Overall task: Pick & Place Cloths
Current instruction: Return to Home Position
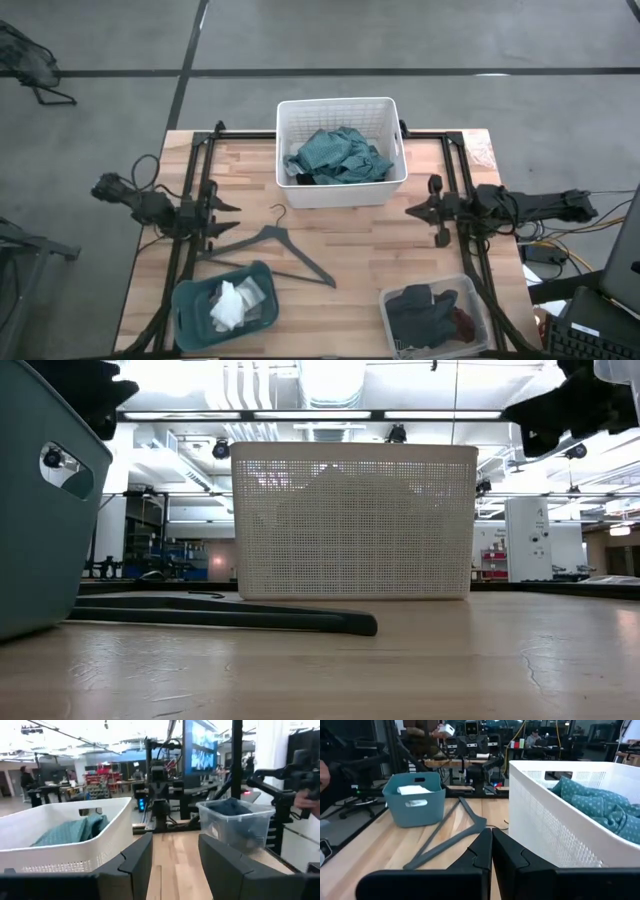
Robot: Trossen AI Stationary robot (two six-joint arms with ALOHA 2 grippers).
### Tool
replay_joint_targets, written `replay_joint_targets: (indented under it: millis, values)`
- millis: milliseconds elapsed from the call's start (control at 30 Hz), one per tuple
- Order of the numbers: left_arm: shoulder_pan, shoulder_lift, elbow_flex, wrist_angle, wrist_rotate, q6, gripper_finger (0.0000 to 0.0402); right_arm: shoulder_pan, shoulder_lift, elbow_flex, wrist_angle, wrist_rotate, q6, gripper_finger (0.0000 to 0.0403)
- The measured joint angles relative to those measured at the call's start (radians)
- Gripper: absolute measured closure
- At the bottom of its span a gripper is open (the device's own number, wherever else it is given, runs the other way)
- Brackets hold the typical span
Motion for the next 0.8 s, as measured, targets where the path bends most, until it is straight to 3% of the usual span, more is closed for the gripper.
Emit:
replay_joint_targets:
  millis: [200, 500, 800]
  values:
    - [0.0, -0.082, -0.037, -0.039, 0.061, -0.001, 0.0236, 0.0, -0.08, -0.047, -0.03, -0.019, -0.015, 0.0394]
    - [-0.001, -0.082, -0.089, -0.013, 0.032, 0.0, 0.0236, 0.001, -0.145, -0.131, -0.031, -0.06, -0.026, 0.0394]
    - [0.0, -0.082, -0.104, -0.004, -0.13, 0.027, 0.0236, 0.001, -0.156, -0.186, 0.012, -0.048, -0.024, 0.0394]
